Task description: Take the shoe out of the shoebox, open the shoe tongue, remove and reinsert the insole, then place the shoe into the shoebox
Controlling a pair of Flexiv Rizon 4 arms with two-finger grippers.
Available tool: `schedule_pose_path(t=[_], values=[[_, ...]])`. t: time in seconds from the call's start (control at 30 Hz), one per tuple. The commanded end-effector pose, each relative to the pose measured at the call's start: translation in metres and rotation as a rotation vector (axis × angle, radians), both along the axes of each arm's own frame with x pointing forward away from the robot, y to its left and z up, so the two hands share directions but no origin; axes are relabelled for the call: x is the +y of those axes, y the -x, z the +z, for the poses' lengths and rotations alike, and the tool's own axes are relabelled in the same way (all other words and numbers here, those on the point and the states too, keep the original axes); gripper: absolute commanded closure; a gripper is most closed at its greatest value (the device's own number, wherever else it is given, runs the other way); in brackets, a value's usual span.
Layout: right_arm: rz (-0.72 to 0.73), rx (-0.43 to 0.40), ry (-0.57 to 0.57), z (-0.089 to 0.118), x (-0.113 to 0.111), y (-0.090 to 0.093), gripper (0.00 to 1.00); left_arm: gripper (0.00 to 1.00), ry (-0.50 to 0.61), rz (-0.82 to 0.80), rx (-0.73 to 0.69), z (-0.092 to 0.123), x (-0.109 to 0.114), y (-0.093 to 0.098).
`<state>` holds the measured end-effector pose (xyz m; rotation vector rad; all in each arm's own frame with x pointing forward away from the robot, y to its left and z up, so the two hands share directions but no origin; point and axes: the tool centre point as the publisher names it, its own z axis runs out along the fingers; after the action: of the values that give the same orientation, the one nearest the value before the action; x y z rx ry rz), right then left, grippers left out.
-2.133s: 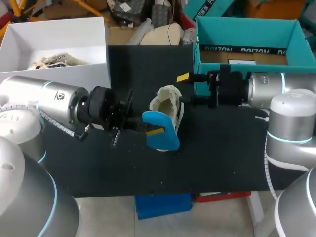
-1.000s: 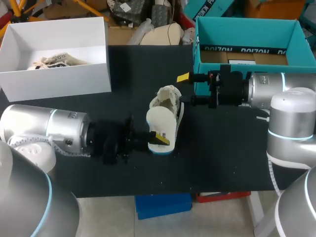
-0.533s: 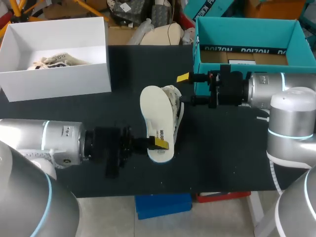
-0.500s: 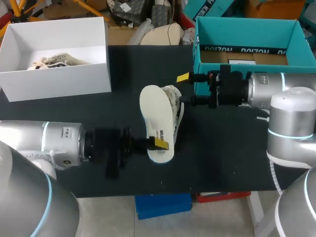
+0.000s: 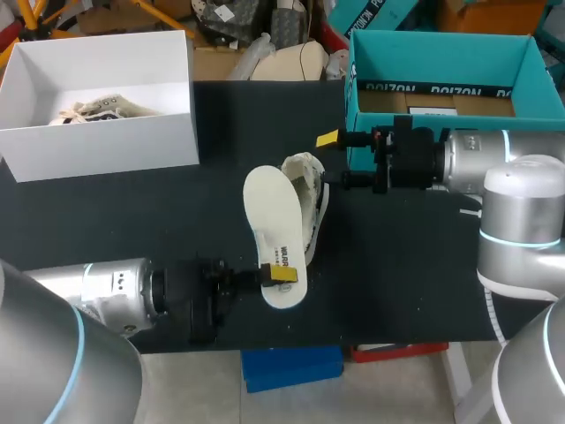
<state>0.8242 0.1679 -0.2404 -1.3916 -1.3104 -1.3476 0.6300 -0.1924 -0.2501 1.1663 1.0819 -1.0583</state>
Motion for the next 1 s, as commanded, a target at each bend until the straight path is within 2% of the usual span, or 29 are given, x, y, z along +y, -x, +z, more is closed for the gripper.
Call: schedule_pose_path(t=[0.03,0.23,0.47,0.7,1.0], values=[[-0.004,0.0,0.0,0.0,0.002,0.0,0.0,1.0,-0.006,-0.025,-0.027,-0.007,-0.006,-0.023],[-0.004,0.0,0.0,0.0,0.002,0.0,0.0,1.0,-0.035,-0.045,-0.063,-0.02,-0.005,-0.052],[-0.004,0.0,0.0,0.0,0.002,0.0,0.0,1.0,0.004,-0.049,-0.077,-0.019,-0.001,-0.08],[-0.004,0.0,0.0,0.0,0.002,0.0,0.0,1.0,-0.016,-0.066,-0.087,-0.019,-0.006,-0.095],[-0.004,0.0,0.0,0.0,0.002,0.0,0.0,1.0,-0.08,-0.054,-0.059,-0.027,-0.005,-0.096]])
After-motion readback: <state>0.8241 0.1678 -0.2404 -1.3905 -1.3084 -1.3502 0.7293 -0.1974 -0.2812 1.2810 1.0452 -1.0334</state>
